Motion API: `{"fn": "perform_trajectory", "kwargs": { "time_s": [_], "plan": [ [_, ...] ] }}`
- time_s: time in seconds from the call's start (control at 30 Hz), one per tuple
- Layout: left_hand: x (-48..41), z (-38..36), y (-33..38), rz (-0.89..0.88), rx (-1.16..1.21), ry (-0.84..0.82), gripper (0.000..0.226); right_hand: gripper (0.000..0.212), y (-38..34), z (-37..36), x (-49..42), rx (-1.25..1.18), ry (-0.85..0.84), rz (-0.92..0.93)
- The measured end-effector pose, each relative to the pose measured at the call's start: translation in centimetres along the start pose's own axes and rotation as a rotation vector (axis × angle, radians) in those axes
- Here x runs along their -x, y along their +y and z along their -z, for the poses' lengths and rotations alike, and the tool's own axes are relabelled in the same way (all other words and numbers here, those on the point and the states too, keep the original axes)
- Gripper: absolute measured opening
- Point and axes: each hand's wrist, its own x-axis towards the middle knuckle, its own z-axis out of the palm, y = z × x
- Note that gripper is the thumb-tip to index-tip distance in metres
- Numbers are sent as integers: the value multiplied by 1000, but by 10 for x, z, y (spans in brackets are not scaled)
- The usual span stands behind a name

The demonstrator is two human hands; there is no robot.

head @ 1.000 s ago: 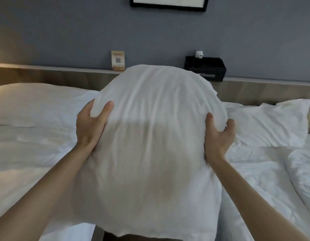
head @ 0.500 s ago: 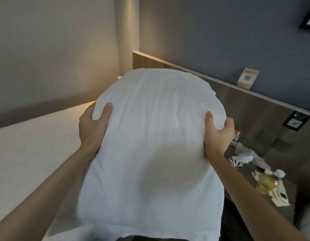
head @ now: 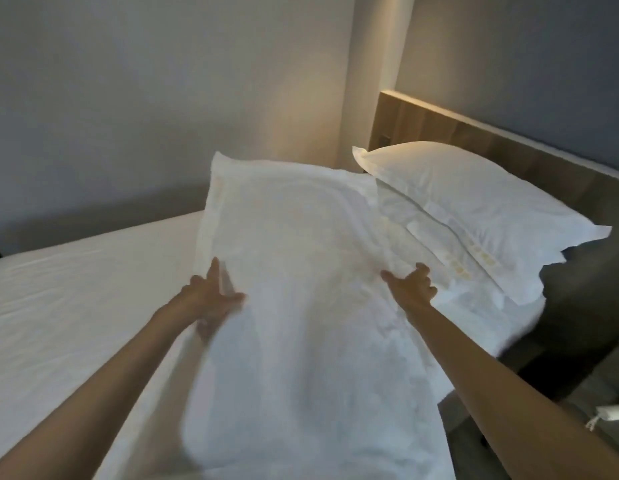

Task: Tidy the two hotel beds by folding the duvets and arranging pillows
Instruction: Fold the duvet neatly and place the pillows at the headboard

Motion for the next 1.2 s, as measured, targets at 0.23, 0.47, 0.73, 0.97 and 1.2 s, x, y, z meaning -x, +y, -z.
{"fn": "perform_trajectory", "kwargs": {
  "time_s": [0.23, 0.47, 0.73, 0.97, 1.2],
  "plan": [
    [-18, -34, 19, -347, -234, 162, 67, 70, 5, -31, 9, 415, -95, 262],
    [28, -62, 99, -642, -222, 326, 57, 64, 20, 47, 52, 543, 52, 559],
    [129, -124, 221, -991, -283, 263, 57, 63, 131, 195, 123, 566, 242, 298],
    [274, -228, 333, -1340, -268, 152, 52, 59, 260, 340, 218, 516, 464, 34],
    [414, -320, 426, -1665, -260, 62, 49, 59, 366, 460, 311, 437, 652, -243]
  ]
}}
